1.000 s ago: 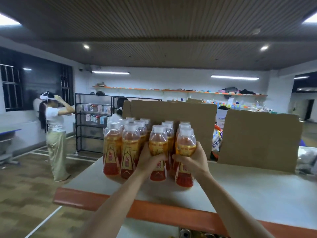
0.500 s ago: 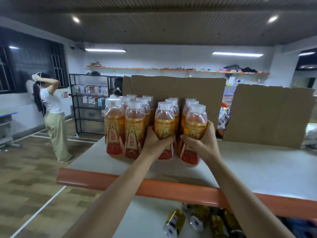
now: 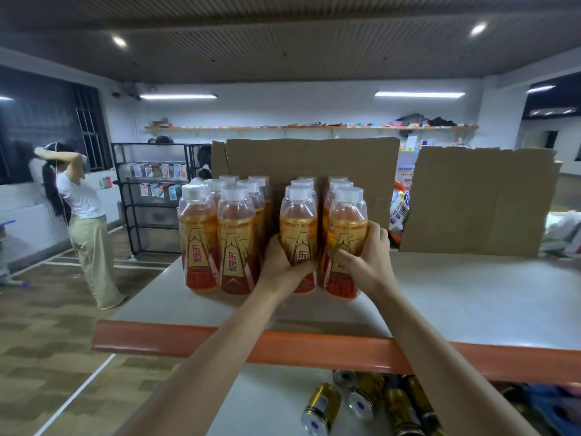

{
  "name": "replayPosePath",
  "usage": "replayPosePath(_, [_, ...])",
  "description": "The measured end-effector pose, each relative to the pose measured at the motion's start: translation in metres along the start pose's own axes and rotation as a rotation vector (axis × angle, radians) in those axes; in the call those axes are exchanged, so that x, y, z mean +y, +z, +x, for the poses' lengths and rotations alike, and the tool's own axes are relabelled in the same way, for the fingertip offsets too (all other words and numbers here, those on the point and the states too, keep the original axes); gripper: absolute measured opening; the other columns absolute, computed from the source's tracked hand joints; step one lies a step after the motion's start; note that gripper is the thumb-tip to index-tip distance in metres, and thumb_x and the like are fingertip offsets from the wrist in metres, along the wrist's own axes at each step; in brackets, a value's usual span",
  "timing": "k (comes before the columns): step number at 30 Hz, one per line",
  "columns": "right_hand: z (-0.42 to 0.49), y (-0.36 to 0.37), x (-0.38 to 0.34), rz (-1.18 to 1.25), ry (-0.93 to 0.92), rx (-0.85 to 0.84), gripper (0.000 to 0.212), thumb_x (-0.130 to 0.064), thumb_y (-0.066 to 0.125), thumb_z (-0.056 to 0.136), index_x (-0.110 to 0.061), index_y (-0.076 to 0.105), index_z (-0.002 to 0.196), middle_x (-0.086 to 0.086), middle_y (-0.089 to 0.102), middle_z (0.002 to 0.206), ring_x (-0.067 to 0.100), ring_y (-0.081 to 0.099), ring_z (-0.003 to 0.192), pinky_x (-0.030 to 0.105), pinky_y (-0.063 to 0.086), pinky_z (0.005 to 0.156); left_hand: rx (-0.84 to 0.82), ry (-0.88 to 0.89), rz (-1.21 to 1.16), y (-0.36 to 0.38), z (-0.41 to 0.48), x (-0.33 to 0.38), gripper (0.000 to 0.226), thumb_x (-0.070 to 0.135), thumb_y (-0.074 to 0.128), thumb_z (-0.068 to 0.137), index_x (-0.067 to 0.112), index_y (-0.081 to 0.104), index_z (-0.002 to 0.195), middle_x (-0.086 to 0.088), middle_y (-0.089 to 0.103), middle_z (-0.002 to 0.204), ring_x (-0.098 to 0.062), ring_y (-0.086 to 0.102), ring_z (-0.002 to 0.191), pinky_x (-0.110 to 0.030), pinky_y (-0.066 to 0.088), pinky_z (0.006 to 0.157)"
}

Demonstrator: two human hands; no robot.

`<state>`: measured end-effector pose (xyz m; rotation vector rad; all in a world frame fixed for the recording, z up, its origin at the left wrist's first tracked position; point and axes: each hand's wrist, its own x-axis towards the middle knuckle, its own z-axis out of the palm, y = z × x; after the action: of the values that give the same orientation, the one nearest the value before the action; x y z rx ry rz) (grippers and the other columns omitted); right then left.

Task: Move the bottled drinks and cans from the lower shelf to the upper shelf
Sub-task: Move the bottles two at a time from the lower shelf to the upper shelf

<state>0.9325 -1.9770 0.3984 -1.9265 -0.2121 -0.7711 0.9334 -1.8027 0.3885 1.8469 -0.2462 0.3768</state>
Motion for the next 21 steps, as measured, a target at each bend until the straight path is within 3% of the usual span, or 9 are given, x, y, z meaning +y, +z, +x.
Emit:
replayPosePath(2, [0.001, 0.0, 0.001, -0.003, -0.012, -0.015, 0.071, -0.041, 0.07, 0.058, -0.018, 0.043, 0.119, 0.0, 0.041, 0.111, 0.016, 0.04, 0.112, 0.042, 0.044, 0.1, -0.002, -0.013, -0.002, 0.001, 0.001, -0.002, 0.092, 0.046, 0.075, 0.053, 0.022, 0.04, 0.134, 0.0, 0.058, 0.124, -0.016, 0.056, 0.117, -0.041, 0.05, 0.099])
replayPosePath(8, [-0.001, 0.0, 0.003, -0.043, -0.103, -0.071, 0.076, -0.049, 0.071, 0.068, -0.014, 0.046, 0.13, -0.003, 0.041, 0.11, 0.011, 0.04, 0.111, 0.026, 0.038, 0.094, 0.007, -0.032, 0.009, 0.002, 0.004, -0.008, 0.093, 0.05, 0.075, 0.054, 0.028, 0.037, 0.136, -0.003, 0.052, 0.129, -0.02, 0.054, 0.12, -0.046, 0.049, 0.101])
replayPosePath(12, [-0.002, 0.0, 0.002, -0.043, -0.129, -0.062, 0.073, -0.049, 0.071, 0.07, -0.013, 0.049, 0.129, -0.002, 0.044, 0.11, 0.002, 0.036, 0.105, 0.025, 0.037, 0.094, 0.019, -0.028, 0.066, 0.002, 0.007, -0.015, 0.092, 0.054, 0.076, 0.055, 0.033, 0.038, 0.135, -0.002, 0.052, 0.128, -0.021, 0.053, 0.121, -0.049, 0.048, 0.101])
replayPosePath(17, [-0.004, -0.002, 0.0, 0.011, -0.175, -0.08, 0.076, -0.063, 0.064, 0.067, -0.017, 0.051, 0.126, -0.013, 0.046, 0.107, 0.009, 0.044, 0.11, 0.014, 0.038, 0.088, 0.023, -0.021, 0.076, 0.0, 0.0, -0.008, 0.094, 0.056, 0.072, 0.053, 0.026, 0.038, 0.135, -0.002, 0.052, 0.126, -0.022, 0.051, 0.121, -0.049, 0.046, 0.103])
replayPosePath(21, [-0.003, -0.002, 0.002, 0.021, -0.202, -0.072, 0.072, -0.061, 0.064, 0.068, -0.019, 0.052, 0.125, -0.016, 0.048, 0.108, 0.012, 0.046, 0.112, 0.023, 0.042, 0.091, 0.028, 0.013, 0.066, -0.002, -0.004, -0.003, 0.089, 0.048, 0.077, 0.059, 0.021, 0.039, 0.134, -0.002, 0.053, 0.125, -0.021, 0.052, 0.121, -0.045, 0.046, 0.103])
